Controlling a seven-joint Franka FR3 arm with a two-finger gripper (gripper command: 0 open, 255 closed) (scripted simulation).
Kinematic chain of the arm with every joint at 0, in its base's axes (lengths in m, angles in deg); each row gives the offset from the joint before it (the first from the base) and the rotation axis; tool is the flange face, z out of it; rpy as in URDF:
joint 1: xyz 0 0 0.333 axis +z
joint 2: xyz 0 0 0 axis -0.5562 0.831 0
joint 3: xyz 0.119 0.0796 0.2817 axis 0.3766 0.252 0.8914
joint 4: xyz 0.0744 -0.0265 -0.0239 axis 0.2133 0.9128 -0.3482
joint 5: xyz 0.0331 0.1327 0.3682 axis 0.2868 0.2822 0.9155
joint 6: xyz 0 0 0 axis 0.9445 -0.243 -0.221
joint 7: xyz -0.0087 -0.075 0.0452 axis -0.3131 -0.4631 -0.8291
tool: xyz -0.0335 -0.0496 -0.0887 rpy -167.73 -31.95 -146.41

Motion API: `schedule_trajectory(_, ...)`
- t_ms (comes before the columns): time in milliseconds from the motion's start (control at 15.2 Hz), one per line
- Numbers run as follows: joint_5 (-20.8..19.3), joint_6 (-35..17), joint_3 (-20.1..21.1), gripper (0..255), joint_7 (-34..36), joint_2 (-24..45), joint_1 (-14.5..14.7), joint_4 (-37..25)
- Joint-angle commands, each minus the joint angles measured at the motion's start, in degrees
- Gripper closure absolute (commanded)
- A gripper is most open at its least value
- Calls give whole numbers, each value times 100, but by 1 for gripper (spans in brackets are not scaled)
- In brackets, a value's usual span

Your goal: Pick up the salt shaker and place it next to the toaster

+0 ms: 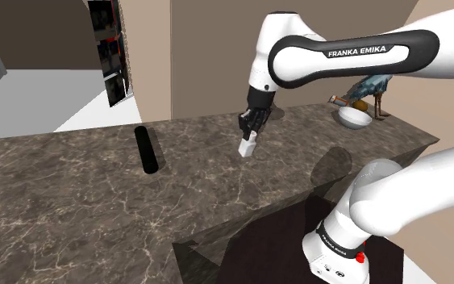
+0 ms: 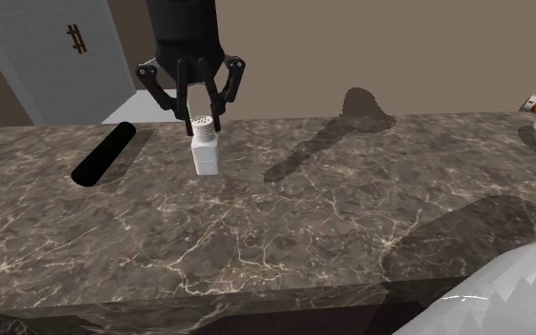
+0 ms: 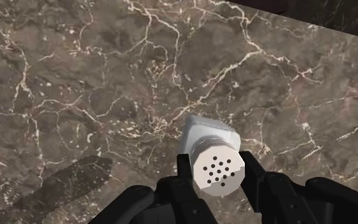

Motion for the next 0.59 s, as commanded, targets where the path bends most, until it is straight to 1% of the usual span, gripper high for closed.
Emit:
schedule_trajectory(0,-6,162,-9,255,-1,-32,-3,-127)
schedule_trajectory(528,-27,793,-37,255,6,-86,-12,-704)
